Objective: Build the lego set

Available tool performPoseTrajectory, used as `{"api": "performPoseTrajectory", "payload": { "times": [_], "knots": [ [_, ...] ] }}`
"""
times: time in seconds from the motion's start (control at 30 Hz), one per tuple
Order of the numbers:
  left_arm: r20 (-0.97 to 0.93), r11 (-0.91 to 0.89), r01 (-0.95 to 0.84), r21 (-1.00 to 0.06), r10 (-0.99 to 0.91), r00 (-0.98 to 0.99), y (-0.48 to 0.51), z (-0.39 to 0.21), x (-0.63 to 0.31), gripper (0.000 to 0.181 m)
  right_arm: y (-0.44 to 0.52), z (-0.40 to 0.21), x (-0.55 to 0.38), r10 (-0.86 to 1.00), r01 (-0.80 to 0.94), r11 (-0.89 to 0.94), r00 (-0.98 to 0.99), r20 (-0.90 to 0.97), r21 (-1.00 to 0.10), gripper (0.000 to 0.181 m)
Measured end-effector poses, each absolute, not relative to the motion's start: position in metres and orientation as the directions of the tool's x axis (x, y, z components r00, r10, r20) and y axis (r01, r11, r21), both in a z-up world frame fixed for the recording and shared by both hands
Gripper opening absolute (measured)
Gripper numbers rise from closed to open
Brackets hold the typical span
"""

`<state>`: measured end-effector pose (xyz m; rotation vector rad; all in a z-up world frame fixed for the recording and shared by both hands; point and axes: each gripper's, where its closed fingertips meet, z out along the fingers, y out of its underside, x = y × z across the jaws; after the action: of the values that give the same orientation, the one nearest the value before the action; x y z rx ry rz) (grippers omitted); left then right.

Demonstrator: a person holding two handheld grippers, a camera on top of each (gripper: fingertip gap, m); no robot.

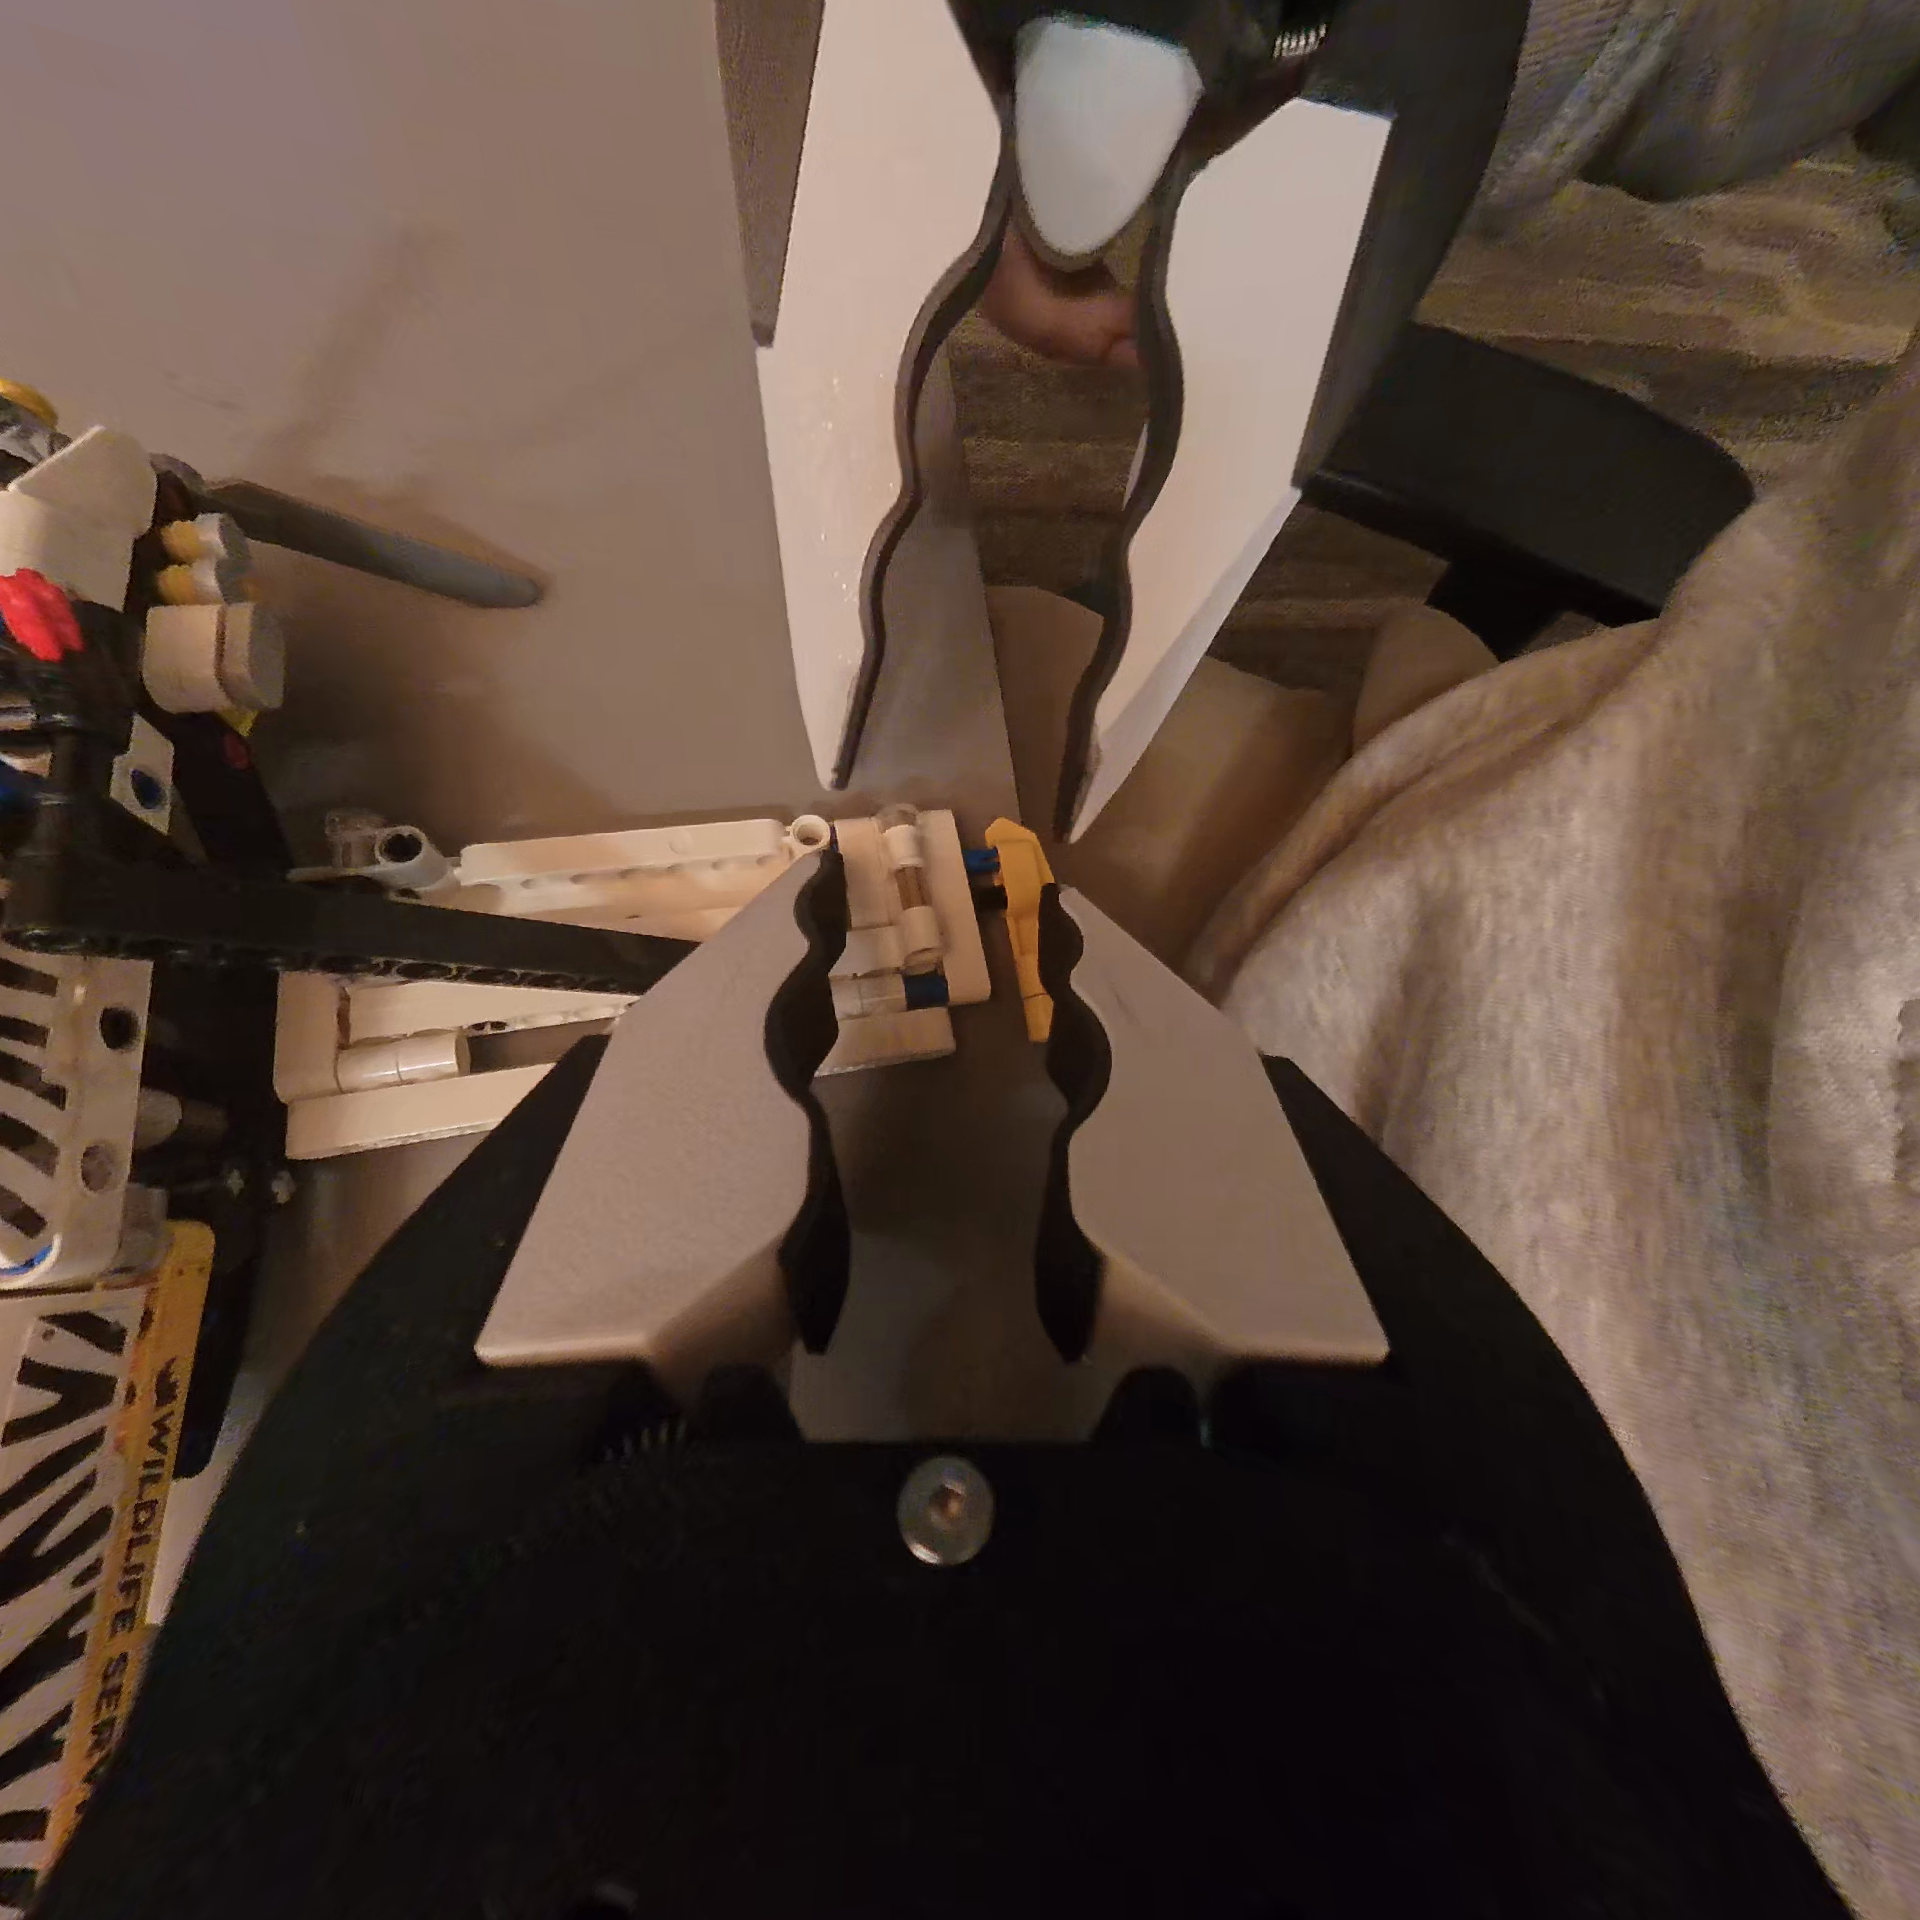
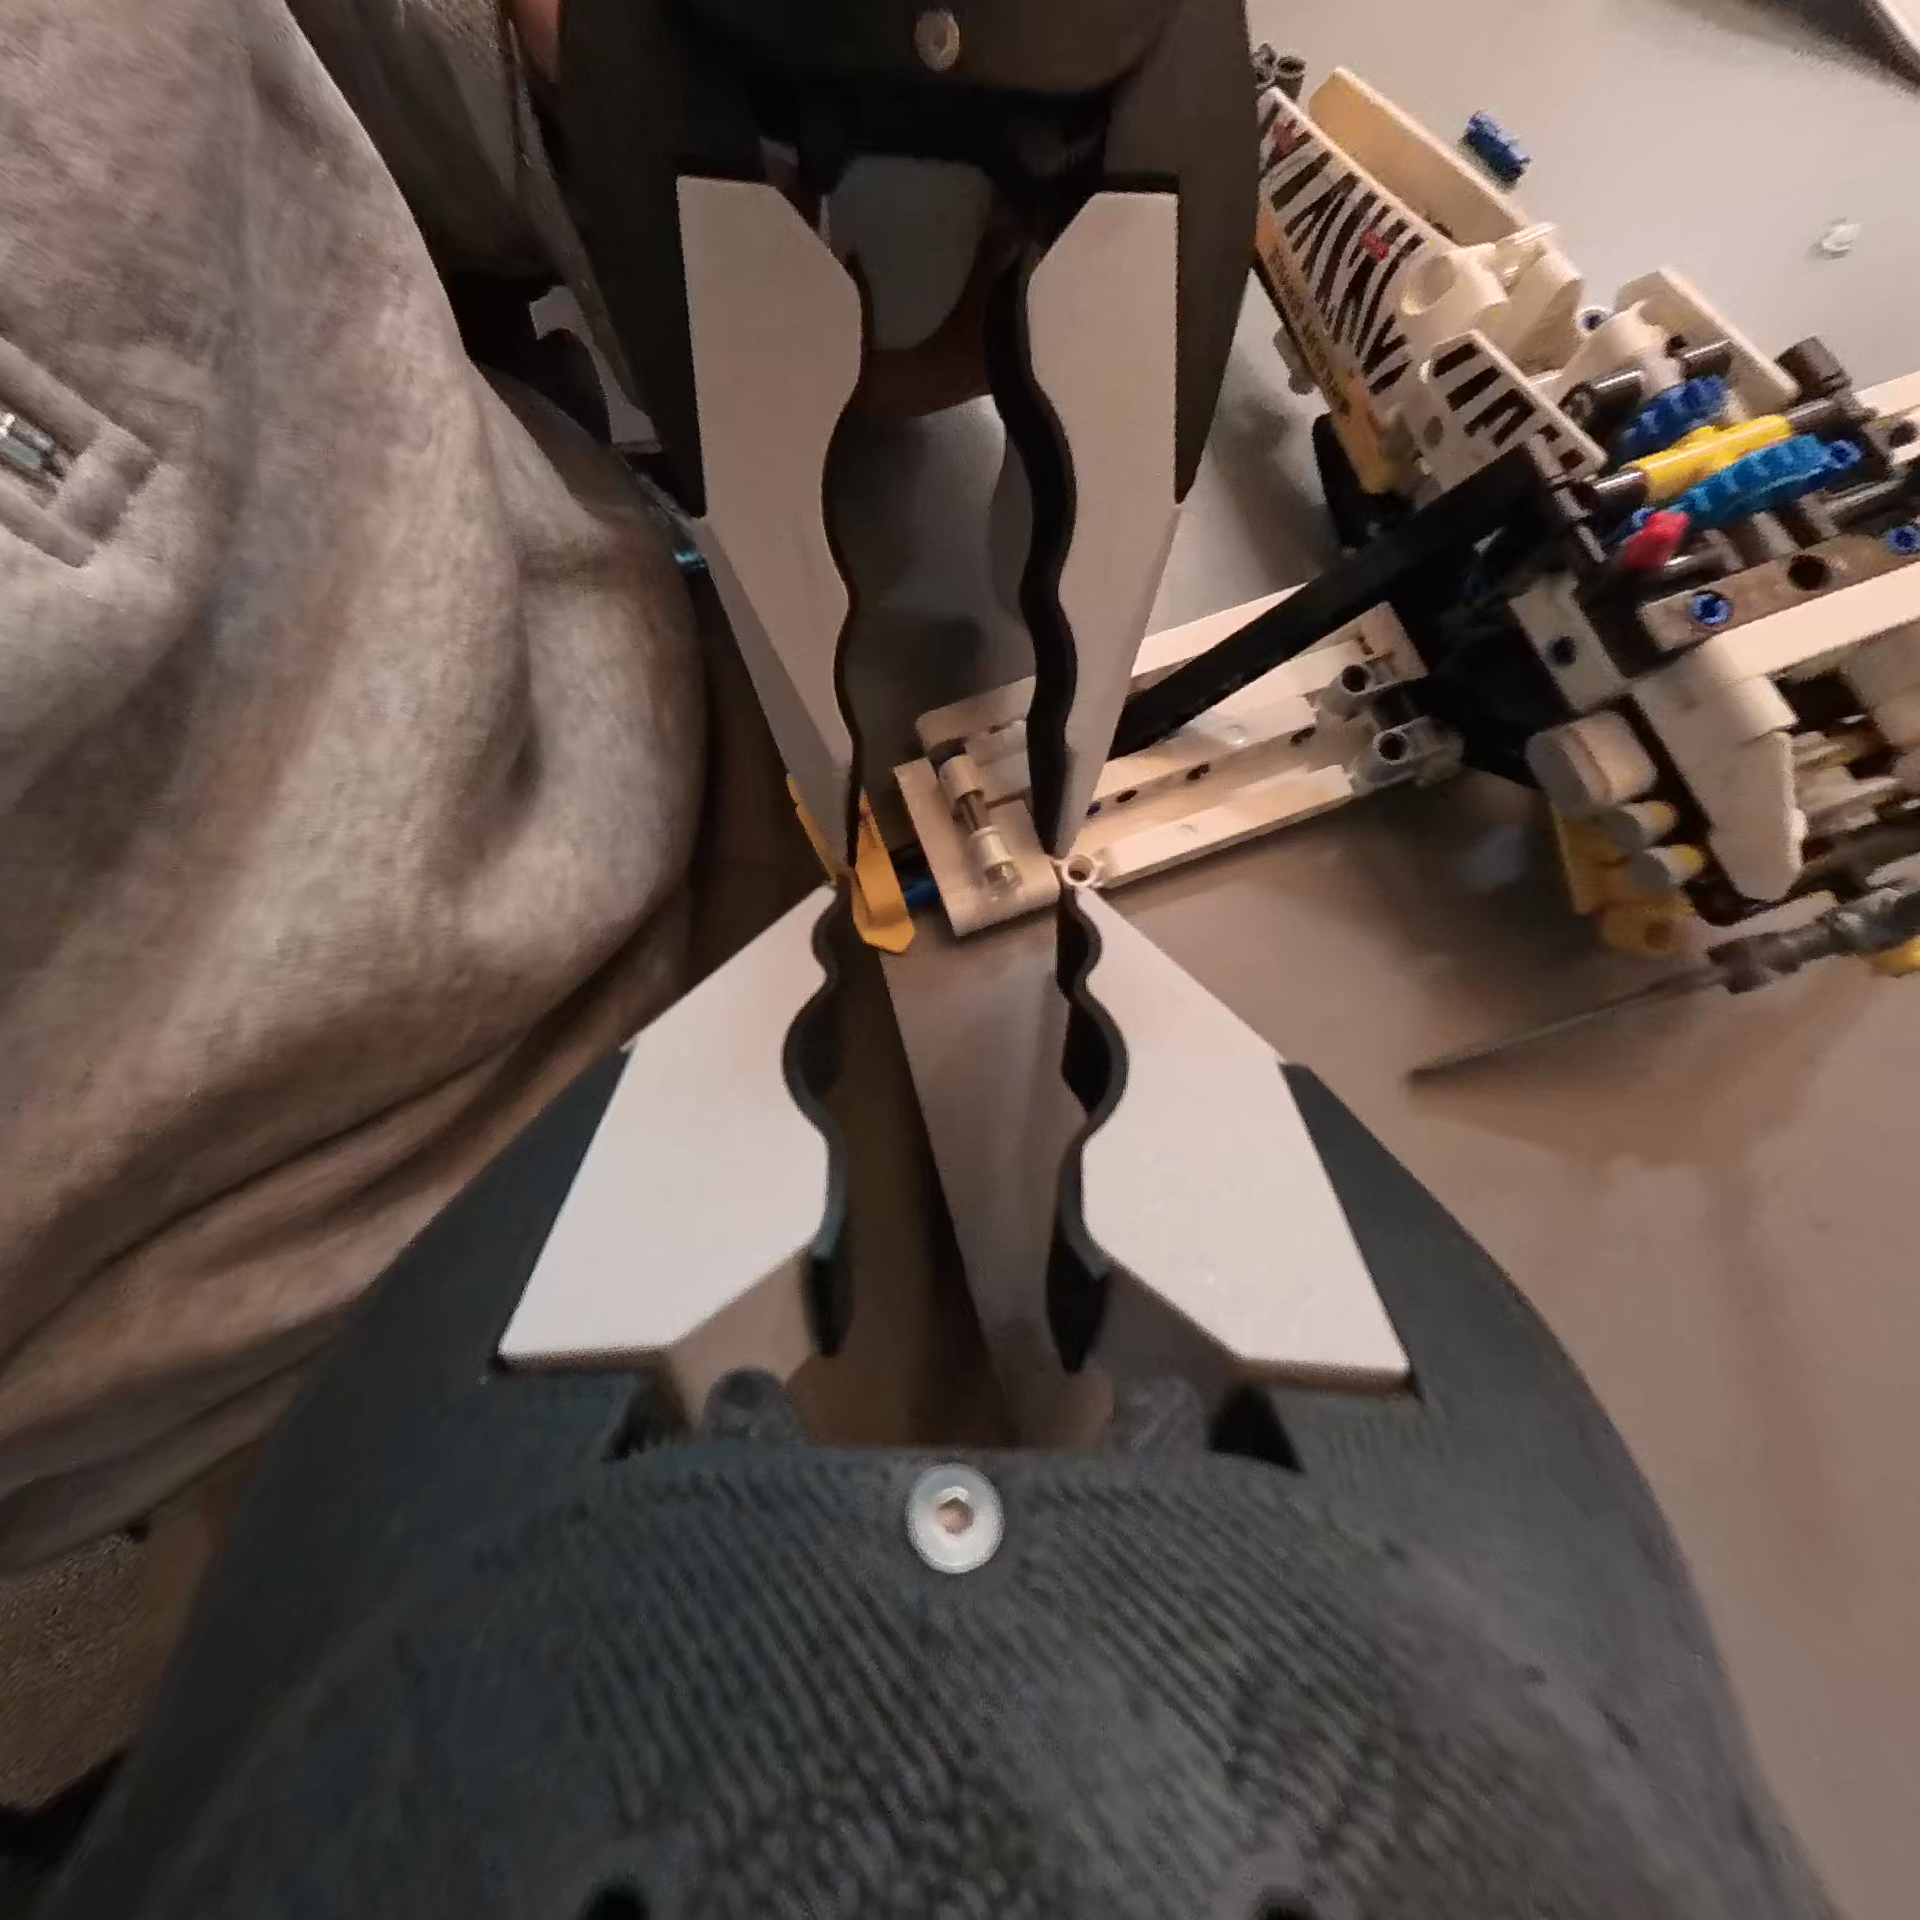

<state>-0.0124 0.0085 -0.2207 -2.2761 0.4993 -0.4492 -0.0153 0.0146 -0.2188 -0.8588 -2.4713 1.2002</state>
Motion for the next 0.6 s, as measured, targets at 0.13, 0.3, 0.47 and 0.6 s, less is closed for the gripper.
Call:
{"api": "performPoseTrajectory", "payload": {
  "times": [0.13, 0.3, 0.47, 0.6],
  "knots": [
    [0.155, -0.64, -0.223, -0.735, -0.478, 0.864, 0.0086, -0.221, -0.0122, 0.035, 0.0124, -0.2239, -0.0172, 0.587, 0.373, 0.502, -0.81, -0.01, -0.78, 0.034],
    [0.157, -0.642, -0.221, -0.735, -0.477, 0.865, 0.0088, -0.221, -0.0121, 0.035, 0.0137, -0.2276, -0.0172, 0.568, 0.35, 0.536, -0.823, 0.021, -0.768, 0.036],
    [0.158, -0.642, -0.218, -0.735, -0.474, 0.866, 0.0089, -0.221, -0.0116, 0.036, 0.0143, -0.2274, -0.0177, 0.57, 0.382, 0.491, -0.821, -0.043, -0.783, 0.035],
    [0.163, -0.645, -0.213, -0.734, -0.472, 0.866, 0.0089, -0.221, -0.0114, 0.035, 0.0141, -0.2275, -0.0182, 0.568, 0.375, 0.499, -0.822, -0.031, -0.781, 0.034]
  ]
}}
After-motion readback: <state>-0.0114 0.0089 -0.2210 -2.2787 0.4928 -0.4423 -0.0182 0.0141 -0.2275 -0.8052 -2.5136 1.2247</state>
